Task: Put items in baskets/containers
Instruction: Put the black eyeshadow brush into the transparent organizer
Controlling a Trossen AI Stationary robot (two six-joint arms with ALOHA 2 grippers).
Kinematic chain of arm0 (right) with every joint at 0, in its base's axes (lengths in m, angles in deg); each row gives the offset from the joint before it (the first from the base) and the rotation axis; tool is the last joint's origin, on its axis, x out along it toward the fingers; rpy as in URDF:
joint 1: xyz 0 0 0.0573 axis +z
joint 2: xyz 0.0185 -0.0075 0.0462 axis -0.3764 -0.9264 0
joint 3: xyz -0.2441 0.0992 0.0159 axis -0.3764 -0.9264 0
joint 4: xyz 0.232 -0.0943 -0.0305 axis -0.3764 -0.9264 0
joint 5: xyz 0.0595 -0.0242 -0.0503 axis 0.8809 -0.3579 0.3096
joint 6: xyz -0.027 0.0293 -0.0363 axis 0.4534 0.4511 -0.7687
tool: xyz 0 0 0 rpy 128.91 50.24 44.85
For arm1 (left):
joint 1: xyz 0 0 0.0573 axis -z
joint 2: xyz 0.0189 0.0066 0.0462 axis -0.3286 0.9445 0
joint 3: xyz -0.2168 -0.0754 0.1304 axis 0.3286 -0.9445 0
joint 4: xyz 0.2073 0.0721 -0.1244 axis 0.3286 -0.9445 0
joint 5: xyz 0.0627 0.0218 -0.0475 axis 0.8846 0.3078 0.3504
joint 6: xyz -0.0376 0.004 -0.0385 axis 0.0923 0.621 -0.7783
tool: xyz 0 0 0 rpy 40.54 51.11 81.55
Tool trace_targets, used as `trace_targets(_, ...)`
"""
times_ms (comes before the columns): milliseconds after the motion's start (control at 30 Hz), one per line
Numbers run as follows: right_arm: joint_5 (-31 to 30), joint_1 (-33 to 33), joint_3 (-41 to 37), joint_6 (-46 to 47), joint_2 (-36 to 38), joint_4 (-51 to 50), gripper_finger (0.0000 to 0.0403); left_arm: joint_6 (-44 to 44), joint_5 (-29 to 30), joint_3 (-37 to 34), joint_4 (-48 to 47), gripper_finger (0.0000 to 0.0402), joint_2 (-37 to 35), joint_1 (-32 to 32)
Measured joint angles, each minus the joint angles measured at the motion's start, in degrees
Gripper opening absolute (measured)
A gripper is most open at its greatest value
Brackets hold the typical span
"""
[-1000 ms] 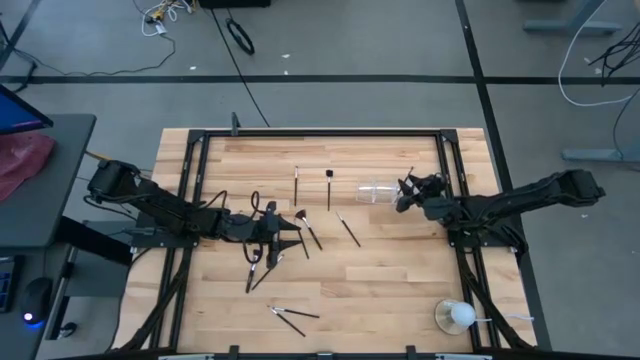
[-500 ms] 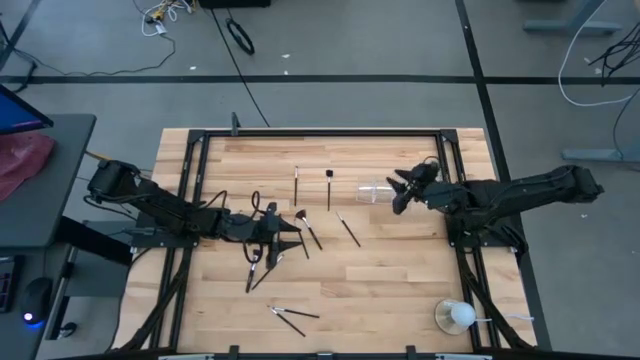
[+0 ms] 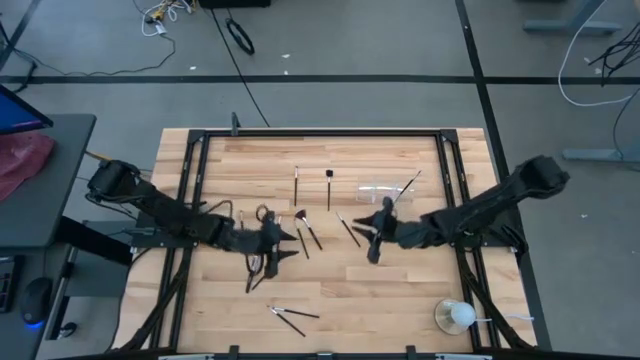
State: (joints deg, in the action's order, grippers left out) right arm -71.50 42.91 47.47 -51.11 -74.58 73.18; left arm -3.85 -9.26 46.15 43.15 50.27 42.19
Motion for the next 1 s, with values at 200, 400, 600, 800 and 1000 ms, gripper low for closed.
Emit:
trace_targets(200,0.0,0.1,-0.1,-1.0,-7.2,7.6,0.0077,-19.9,6.2,15.4,-45.2,0.0193,0.0,7.1)
trace_targets(400,1.7,0.4,-0.1,-0.9,-9.7,13.5,0.0075,-47.8,12.9,18.5,-64.1,0.0193,0.0,15.8)
trace_targets(600,4.6,2.1,-0.1,-0.8,-9.7,13.9,0.0075,-78.8,19.3,11.0,-66.2,0.0193,0.0,22.8)
trace_targets(800,6.9,3.9,-0.1,-0.8,-9.7,14.1,0.0075,-96.8,20.1,1.2,-65.9,0.0193,0.0,22.0)
trace_targets(1000,6.9,4.2,-0.1,-1.4,-9.7,14.1,0.0075,-97.9,19.8,-6.5,-58.0,0.0193,0.0,16.3)
